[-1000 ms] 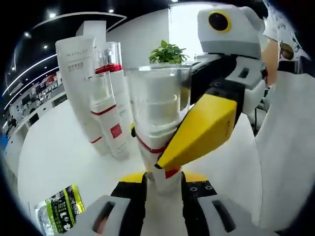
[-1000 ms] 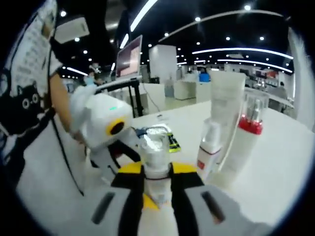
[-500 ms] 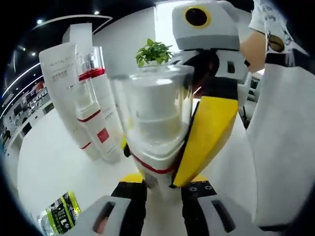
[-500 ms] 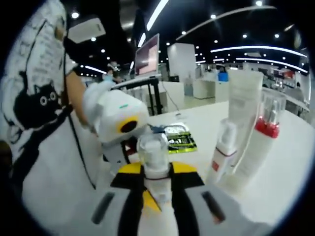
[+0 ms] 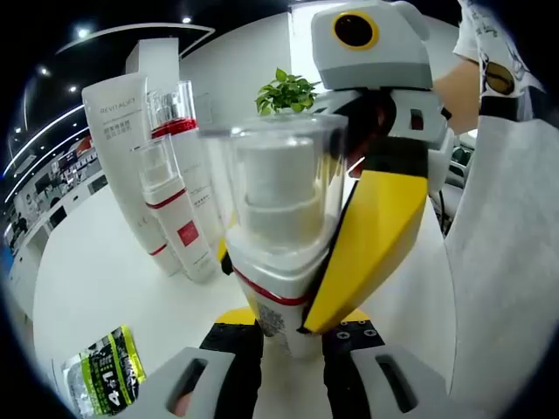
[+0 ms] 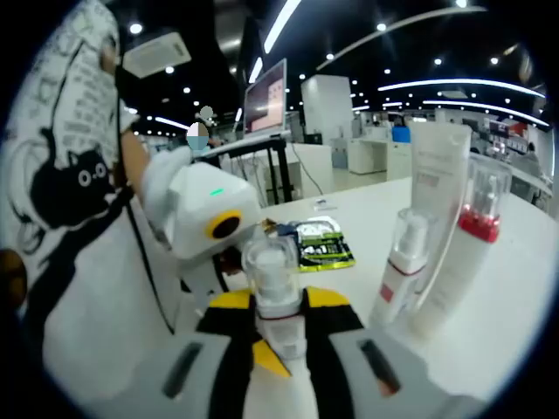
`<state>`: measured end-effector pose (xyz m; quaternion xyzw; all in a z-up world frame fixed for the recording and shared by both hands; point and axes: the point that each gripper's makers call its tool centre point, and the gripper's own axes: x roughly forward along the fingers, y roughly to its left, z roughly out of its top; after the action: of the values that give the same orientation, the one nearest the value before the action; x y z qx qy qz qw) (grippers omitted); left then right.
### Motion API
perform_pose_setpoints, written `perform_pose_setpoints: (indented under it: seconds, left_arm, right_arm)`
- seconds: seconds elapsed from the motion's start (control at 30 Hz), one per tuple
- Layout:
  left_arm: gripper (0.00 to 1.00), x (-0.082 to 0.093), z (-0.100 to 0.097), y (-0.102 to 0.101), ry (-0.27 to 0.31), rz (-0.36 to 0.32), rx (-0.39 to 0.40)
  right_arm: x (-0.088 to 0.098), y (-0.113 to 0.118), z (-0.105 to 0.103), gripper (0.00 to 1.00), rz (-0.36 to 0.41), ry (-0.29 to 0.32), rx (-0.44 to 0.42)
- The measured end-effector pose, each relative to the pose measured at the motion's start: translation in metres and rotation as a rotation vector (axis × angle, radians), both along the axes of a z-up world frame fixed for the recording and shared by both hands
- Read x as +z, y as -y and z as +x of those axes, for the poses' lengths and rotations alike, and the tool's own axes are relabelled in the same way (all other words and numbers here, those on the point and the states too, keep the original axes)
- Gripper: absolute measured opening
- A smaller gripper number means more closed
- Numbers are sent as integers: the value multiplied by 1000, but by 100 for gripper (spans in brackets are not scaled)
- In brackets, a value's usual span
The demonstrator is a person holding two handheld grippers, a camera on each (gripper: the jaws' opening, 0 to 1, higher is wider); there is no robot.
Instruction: Arrange the skincare products in the storage area until every visible bottle or jar stands upright without overlapping.
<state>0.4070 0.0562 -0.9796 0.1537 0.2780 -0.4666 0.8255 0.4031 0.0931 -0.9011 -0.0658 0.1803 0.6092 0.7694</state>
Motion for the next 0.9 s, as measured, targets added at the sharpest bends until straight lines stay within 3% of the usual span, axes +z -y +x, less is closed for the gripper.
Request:
perform_pose_setpoints:
  seconds: [0.2,0.33,0.5,0.9]
  left_arm:
    - [25,0,2,0,2,-5,31]
    - [25,0,7,0,3,-15,77]
    - [25,0,9,0,5,-15,102]
    - [25,1,13,1,-3,-36,159]
  right_arm:
    - [-1,1,2,20,7,13,-67]
    - [-3,5,10,22,32,-37,-196]
    - [-4,11,14,27,29,-12,-286]
    - [-11,12,14,23,0,-2,-303]
